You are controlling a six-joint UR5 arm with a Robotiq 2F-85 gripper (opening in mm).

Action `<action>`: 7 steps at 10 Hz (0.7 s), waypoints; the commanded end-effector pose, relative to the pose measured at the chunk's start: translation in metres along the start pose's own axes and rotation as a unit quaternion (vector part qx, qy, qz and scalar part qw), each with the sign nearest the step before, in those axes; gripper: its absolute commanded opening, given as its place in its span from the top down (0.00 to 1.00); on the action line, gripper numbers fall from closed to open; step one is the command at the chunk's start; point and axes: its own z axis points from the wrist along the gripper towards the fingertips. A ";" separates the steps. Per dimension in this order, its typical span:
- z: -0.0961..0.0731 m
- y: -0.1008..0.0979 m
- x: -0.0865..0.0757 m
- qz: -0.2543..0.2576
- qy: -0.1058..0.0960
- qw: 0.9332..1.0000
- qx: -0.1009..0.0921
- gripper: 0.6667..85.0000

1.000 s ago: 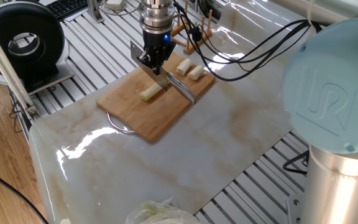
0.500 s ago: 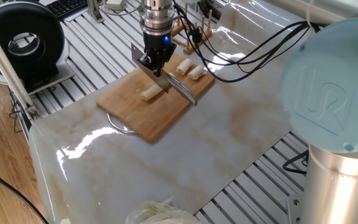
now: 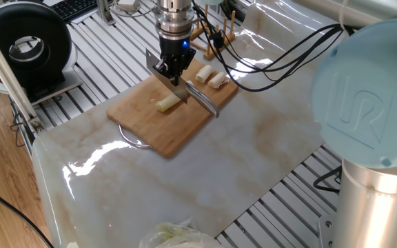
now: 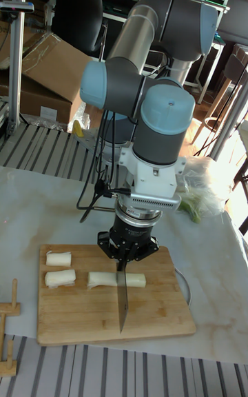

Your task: Chop the scallions

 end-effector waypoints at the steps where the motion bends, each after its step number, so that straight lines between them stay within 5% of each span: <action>1: -0.002 0.000 -0.002 0.000 -0.001 1.000 -0.007 0.99; 7: 0.011 0.002 -0.014 0.005 -0.020 1.000 -0.005 0.99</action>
